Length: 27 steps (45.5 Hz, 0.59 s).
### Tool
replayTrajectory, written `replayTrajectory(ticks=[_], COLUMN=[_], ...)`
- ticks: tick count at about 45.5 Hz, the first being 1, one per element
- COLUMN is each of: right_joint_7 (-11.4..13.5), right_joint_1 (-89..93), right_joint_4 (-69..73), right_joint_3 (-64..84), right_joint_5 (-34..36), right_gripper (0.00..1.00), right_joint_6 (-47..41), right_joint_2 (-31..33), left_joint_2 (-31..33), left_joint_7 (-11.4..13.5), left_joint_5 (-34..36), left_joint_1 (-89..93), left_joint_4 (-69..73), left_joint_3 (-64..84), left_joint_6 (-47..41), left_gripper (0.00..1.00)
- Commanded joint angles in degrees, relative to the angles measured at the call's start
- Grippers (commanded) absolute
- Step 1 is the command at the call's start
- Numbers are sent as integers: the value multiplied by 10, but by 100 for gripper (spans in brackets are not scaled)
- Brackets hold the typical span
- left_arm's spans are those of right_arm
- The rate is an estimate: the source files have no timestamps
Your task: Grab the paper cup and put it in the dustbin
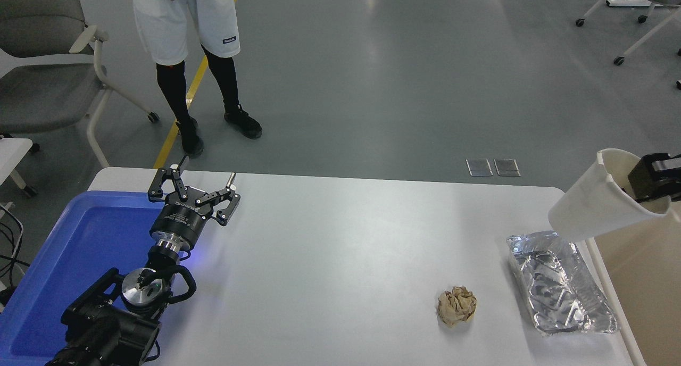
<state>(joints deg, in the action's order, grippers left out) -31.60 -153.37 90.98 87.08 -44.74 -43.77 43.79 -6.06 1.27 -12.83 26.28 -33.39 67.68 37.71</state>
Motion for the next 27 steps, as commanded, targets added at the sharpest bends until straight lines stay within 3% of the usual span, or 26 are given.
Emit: replayTrajectory(ticks=[1, 15, 27], right_joint_7=[0, 4, 6], right_joint_1=[3, 214, 493], right_joint_4=[-13, -201, -403], right_joint_3=[-12, -69, -81], right_joint_5=[4, 53, 220], right_gripper=[0, 0, 0], right_joint_6=[-12, -7, 99], right_joint_2=[7, 40, 24], left_joint_2=[0, 0, 0], left_joint_7=[0, 0, 0], left_joint_5=[0, 0, 0], left_joint_1=[0, 0, 0], left_joint_4=[0, 0, 0], left_joint_3=[1, 0, 0], left_joint_6=[0, 0, 0], left_gripper=[99, 99, 99])
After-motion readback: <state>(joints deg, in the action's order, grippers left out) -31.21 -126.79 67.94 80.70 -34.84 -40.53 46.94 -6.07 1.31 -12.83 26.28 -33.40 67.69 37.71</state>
